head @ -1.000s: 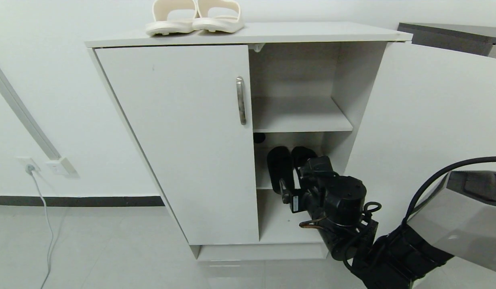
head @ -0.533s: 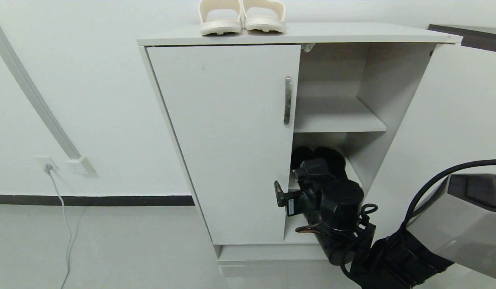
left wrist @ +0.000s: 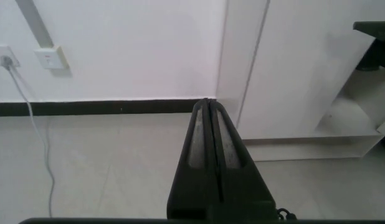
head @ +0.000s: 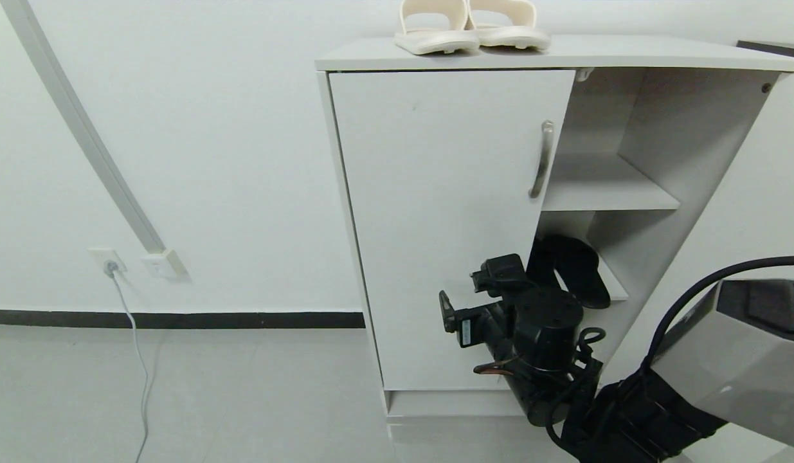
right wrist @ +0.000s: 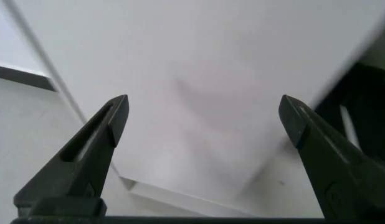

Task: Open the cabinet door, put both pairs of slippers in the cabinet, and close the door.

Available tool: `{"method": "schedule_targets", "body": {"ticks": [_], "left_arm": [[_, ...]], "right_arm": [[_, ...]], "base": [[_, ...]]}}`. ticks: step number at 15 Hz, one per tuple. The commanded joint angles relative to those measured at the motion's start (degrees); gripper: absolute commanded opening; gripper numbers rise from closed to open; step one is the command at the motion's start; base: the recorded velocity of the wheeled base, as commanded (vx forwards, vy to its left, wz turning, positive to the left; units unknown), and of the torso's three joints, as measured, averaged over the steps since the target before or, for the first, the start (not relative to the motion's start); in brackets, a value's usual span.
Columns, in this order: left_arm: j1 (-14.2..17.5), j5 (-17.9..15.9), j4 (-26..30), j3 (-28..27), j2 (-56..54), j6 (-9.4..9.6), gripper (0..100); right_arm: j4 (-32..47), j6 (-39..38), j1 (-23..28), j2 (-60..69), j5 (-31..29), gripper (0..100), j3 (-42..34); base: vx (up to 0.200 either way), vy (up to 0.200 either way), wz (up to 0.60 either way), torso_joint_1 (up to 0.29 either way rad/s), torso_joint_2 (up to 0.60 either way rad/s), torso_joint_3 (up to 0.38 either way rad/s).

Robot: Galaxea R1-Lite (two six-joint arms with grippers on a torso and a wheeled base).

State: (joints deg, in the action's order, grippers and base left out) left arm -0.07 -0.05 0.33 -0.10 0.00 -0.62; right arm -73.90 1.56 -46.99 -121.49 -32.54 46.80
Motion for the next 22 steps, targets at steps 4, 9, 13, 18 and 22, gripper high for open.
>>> {"method": "schedule_targets", "body": {"ticks": [4, 9, 13, 18, 22], "left_arm": [[-0.01, 0.05, 0.02, 0.01, 0.09, -0.26, 0], [-0.01, 0.05, 0.02, 0.01, 0.09, -0.35, 0], [-0.01, -0.04, -0.07, 0.01, 0.09, -0.43, 0], [-0.01, 0.05, 0.02, 0.01, 0.09, -0.35, 0], [-0.01, 0.05, 0.02, 0.01, 0.09, -0.35, 0]], "right_arm": [[-0.1, 0.02, -0.03, -0.15, -0.07, 100, -0.13], [-0.1, 0.11, -0.03, -0.15, -0.07, 100, -0.39], [-4.94, 2.92, 1.03, -0.32, 5.2, 100, -4.52], [-10.92, 4.68, 1.47, -2.79, 7.66, 100, -5.4], [-13.64, 6.44, 1.91, -4.02, 7.93, 100, -5.4]], "base": [[0.0, 0.0, 0.0, 0.0, 0.0, 0.0], [0.0, 0.0, 0.0, 0.0, 0.0, 0.0], [0.0, 0.0, 0.0, 0.0, 0.0, 0.0], [0.0, 0.0, 0.0, 0.0, 0.0, 0.0], [0.0, 0.0, 0.0, 0.0, 0.0, 0.0]]}}
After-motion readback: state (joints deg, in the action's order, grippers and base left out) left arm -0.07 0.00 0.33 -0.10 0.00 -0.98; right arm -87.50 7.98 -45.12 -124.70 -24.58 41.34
